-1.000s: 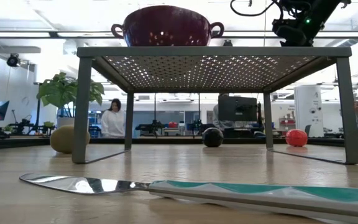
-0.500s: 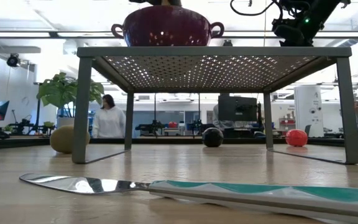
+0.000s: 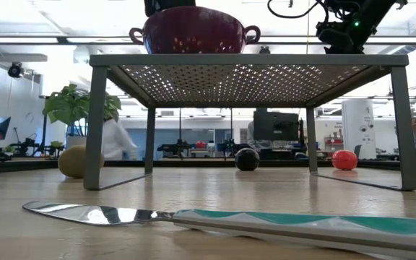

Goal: Pick & Place Fruit
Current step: Put the pear into the purple strainer bowl, then put the kiwi into the purple strainer bowl

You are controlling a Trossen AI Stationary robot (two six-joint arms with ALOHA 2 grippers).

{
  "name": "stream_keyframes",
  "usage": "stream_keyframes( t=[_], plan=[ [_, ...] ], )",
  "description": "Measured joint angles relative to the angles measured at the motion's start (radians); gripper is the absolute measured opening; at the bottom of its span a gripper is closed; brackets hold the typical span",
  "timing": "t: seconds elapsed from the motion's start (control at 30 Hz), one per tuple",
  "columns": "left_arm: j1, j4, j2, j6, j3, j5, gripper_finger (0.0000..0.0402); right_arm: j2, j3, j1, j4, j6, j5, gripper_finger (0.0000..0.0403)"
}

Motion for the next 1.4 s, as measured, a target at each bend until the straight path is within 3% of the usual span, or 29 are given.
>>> stream_keyframes(
  t=[0.27,0.6,0.77,0.97,1.4],
  plan=[
    [0.002,0.041,0.001,0.010,-0.034,0.003,0.0168,0.000,0.000,0.000,0.000,0.001,-0.002,0.0113],
    [0.010,-0.009,-0.001,0.041,-0.009,0.053,0.0250,0.000,0.000,0.000,-0.002,0.002,-0.001,0.0133],
    [0.010,-0.129,-0.050,0.008,0.055,0.002,0.0250,0.000,0.000,-0.001,-0.002,-0.001,-0.001,0.0141],
    [-0.013,-0.142,-0.152,-0.055,0.053,-0.009,0.0245,0.000,0.000,0.000,-0.002,-0.009,0.000,0.0132],
    [-0.277,-0.140,-0.263,-0.148,0.049,-0.335,0.0245,0.000,0.000,0.000,-0.001,-0.053,0.002,0.0084]
  ],
)
